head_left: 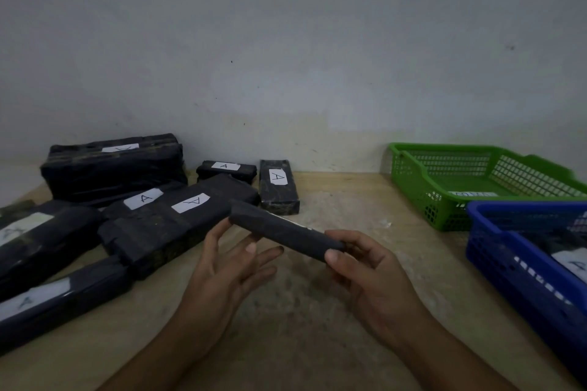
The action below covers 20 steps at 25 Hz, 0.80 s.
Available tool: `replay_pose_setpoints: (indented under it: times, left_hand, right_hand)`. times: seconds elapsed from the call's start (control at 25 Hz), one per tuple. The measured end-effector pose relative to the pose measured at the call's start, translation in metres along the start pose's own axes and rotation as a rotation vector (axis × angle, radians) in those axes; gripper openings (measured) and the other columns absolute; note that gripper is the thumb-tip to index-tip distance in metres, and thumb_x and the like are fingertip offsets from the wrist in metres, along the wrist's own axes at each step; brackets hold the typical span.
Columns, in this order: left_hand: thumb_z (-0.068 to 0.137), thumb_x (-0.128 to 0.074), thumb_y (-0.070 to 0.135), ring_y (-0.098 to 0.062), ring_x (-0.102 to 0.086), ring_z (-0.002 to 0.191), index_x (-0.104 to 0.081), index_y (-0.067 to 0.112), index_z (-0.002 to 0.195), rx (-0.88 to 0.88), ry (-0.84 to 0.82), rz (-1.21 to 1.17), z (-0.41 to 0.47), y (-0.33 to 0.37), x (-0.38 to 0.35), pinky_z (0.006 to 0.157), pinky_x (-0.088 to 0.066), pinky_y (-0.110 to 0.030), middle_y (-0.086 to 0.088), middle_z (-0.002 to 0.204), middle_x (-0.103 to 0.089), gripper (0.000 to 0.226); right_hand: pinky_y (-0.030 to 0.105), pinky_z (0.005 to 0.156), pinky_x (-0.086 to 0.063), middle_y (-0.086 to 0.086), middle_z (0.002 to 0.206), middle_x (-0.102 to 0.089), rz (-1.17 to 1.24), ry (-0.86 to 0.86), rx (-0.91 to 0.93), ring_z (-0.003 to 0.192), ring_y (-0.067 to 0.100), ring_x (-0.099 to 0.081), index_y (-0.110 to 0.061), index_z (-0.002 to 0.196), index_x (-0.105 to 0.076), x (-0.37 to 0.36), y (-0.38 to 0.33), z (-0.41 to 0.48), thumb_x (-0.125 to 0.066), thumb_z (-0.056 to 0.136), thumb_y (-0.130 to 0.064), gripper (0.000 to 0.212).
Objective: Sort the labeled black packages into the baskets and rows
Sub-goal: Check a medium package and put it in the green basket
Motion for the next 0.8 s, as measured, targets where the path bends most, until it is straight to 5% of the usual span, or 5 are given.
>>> replay_pose_setpoints:
  times: [0.08, 0.24, 0.36, 0.68, 0.8]
  left_hand:
    - [0.076, -0.063, 0.01, -0.034, -0.069, 0.101, -0.032, 0.045, 0.133, -0.041, -0.011, 0.092, -0.003, -0.003, -0.004, 0.084, -0.058, -0.043, -0.01, 0.115, -0.07, 0.074]
    - [0.073, -0.067, 0.016, -0.033, -0.071, 0.093, -0.016, 0.048, 0.14, -0.078, -0.008, 0.225, -0.002, -0.004, -0.003, 0.077, -0.059, -0.041, -0.015, 0.117, -0.068, 0.09]
    - [0.074, -0.073, 0.026, -0.026, -0.072, 0.093, -0.027, 0.038, 0.136, -0.154, 0.008, 0.392, -0.006, 0.004, -0.003, 0.079, -0.058, -0.043, -0.011, 0.114, -0.069, 0.078]
    - [0.073, -0.075, 0.033, 0.005, -0.062, 0.107, -0.03, 0.05, 0.14, -0.3, -0.183, 0.753, -0.028, 0.011, -0.04, 0.087, -0.052, -0.017, 0.037, 0.121, -0.058, 0.082]
    - [0.083, -0.069, 0.006, 0.014, -0.058, 0.107, -0.034, 0.04, 0.14, -0.335, -0.144, 0.844, -0.027, 0.016, -0.036, 0.089, -0.047, -0.007, 0.042, 0.115, -0.057, 0.075]
  right_hand:
    - [0.022, 0.065, -0.055, 0.008, 0.102, -0.074, -0.016, -0.05, 0.031, 0.076, 0.019, -0.071, -0.008, 0.1, -0.076, -0.008, 0.0, -0.004, -0.096, 0.048, -0.032, 0.061]
    - [0.024, 0.056, -0.055, 0.017, 0.098, -0.075, -0.012, -0.103, 0.055, 0.067, 0.028, -0.072, 0.003, 0.099, -0.071, -0.023, -0.001, -0.011, -0.071, 0.077, 0.01, 0.024]
    - [0.023, 0.059, -0.057, 0.008, 0.101, -0.076, -0.11, -0.013, 0.097, 0.069, 0.024, -0.073, -0.002, 0.088, -0.073, -0.019, -0.003, -0.012, -0.062, 0.078, 0.024, 0.029]
    - [0.021, 0.067, -0.057, -0.003, 0.094, -0.078, -0.39, 0.062, 0.225, 0.077, 0.014, -0.075, -0.029, 0.084, -0.08, -0.021, -0.01, -0.019, -0.079, 0.073, 0.007, 0.037]
    - [0.03, 0.077, -0.056, -0.006, 0.111, -0.074, -0.458, -0.126, 0.15, 0.087, 0.013, -0.072, -0.038, 0.116, -0.067, -0.032, 0.006, -0.017, -0.077, 0.077, -0.015, 0.046]
Point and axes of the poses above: each hand's wrist, its own z-axis towards the middle knuckle, its own x-axis out of the back of the hand, y = z × x, the point moved 10 cm from there along z, towards the middle knuckle
